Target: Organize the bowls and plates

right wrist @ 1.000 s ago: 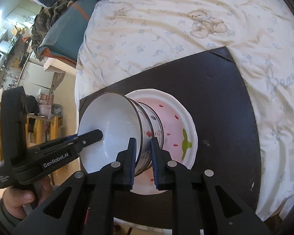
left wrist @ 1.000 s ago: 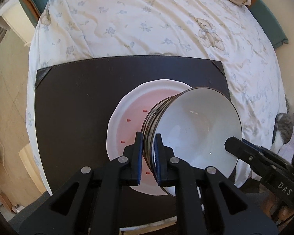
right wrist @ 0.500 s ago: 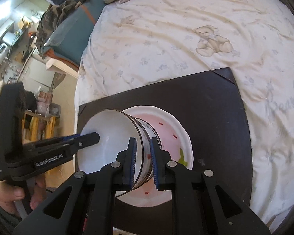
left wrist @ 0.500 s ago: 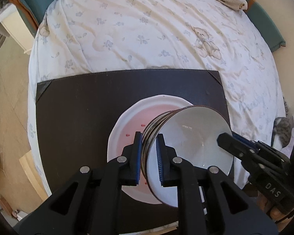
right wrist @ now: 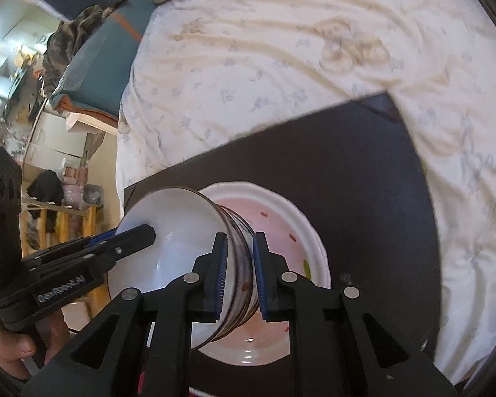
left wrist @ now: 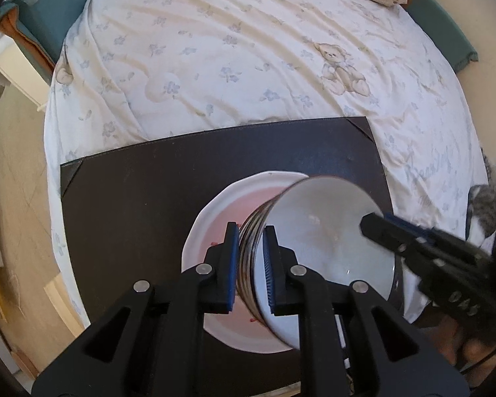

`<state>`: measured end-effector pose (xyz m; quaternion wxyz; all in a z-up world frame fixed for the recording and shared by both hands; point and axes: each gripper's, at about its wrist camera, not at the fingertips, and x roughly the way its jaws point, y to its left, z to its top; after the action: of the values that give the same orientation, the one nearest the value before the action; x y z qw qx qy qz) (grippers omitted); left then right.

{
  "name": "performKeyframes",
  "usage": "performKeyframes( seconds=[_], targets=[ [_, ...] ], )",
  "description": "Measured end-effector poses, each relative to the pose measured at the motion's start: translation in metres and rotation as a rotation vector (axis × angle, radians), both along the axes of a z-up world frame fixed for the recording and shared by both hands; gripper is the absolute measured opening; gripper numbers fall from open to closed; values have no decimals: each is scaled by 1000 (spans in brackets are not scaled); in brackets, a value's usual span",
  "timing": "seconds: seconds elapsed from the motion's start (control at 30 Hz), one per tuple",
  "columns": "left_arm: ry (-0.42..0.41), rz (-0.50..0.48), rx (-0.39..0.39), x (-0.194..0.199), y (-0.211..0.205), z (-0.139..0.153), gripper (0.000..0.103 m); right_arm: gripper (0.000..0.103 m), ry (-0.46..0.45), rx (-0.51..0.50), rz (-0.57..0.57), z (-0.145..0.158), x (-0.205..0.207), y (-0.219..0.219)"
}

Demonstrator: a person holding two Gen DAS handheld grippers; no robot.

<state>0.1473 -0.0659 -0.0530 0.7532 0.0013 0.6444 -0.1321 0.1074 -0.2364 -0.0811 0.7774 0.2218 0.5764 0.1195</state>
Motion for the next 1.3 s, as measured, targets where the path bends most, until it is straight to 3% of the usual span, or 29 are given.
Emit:
performKeyframes(
  seconds=[0.1, 0.27, 0.33, 0.47, 0.67, 1.0, 1.13, 1.3],
  targets=[
    [20, 16, -18, -4, 6, 2, 13, 21, 11, 20, -4, 5, -4, -3],
    [-29, 43, -82, -4, 16, 13, 12, 21, 35, 65, -5, 6, -14, -9],
    [-25, 48, -98, -2, 16, 14, 7, 21, 43, 69, -5, 2, -15, -9],
    [-43, 26, -63, -7, 11, 15, 5, 15, 10, 30, 14, 7, -18, -4],
    [-60, 33, -97, -12, 17, 20, 6, 15, -24, 36, 29, 15, -24, -3],
    [-7, 68, -92, -5, 17, 15, 6, 15, 4, 62, 5, 10, -21, -6],
    [62, 125, -115, 2, 22, 10, 7, 15, 38, 141, -33, 4, -18, -17],
    [64, 113, -100, 3, 20, 7, 7, 14, 47, 181, -33, 6, -15, -21]
  ],
)
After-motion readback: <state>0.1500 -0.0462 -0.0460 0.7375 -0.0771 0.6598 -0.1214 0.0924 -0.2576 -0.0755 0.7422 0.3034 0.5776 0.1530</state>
